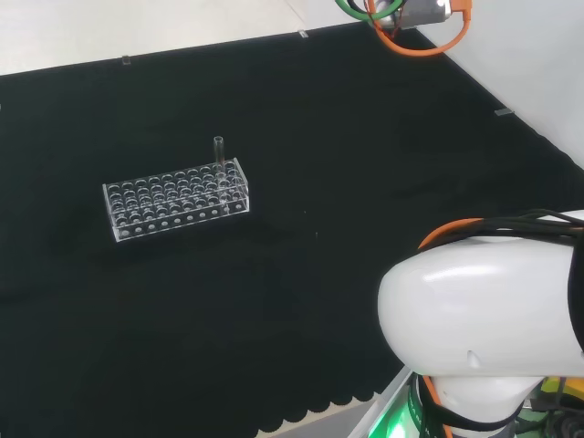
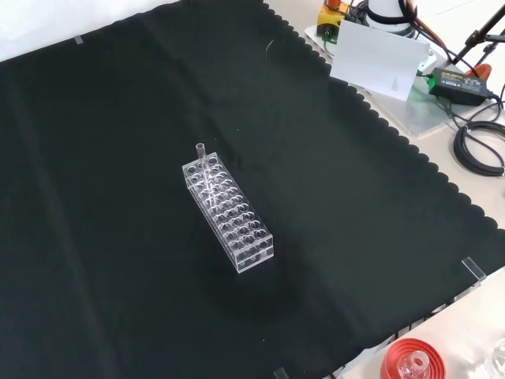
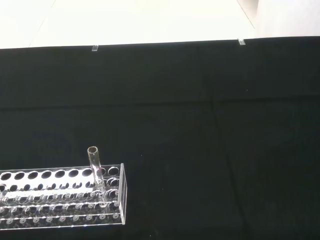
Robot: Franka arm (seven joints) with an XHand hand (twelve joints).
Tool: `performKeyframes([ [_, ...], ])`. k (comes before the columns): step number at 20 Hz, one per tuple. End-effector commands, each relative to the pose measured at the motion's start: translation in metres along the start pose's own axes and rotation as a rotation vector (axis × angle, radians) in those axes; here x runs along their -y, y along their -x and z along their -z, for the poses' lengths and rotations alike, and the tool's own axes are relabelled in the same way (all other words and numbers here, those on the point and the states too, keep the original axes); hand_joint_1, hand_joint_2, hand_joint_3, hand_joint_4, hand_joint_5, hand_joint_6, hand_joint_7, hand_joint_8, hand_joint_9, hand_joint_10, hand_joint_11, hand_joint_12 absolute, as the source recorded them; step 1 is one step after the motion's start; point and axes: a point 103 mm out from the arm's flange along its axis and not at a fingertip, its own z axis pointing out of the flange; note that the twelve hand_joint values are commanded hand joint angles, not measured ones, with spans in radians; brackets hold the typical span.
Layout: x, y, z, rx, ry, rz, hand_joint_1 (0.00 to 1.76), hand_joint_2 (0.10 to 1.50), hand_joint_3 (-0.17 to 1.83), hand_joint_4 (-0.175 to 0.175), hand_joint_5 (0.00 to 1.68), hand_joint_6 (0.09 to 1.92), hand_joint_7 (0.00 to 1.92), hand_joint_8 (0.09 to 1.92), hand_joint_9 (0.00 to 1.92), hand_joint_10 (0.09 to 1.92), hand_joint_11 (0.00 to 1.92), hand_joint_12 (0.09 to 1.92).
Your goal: Pick up the test tube.
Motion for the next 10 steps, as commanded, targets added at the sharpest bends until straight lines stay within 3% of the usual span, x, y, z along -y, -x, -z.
performKeyframes([
  [1,0.0,0.0,0.0,0.006,0.008,0.002,0.71,0.68,0.53,-0.042,0.22,0.36,0.29,0.76,0.24,0.86,0.06,1.47],
  [7,-0.014,0.005,0.012,0.007,-0.012,0.065,0.71,0.72,0.45,-0.042,0.27,0.23,0.27,0.78,0.21,0.91,0.0,1.56],
  [10,-0.023,0.007,0.014,-0.048,-0.03,0.11,0.71,0.73,0.45,-0.041,0.27,0.22,0.27,0.78,0.21,0.91,0.0,1.56],
])
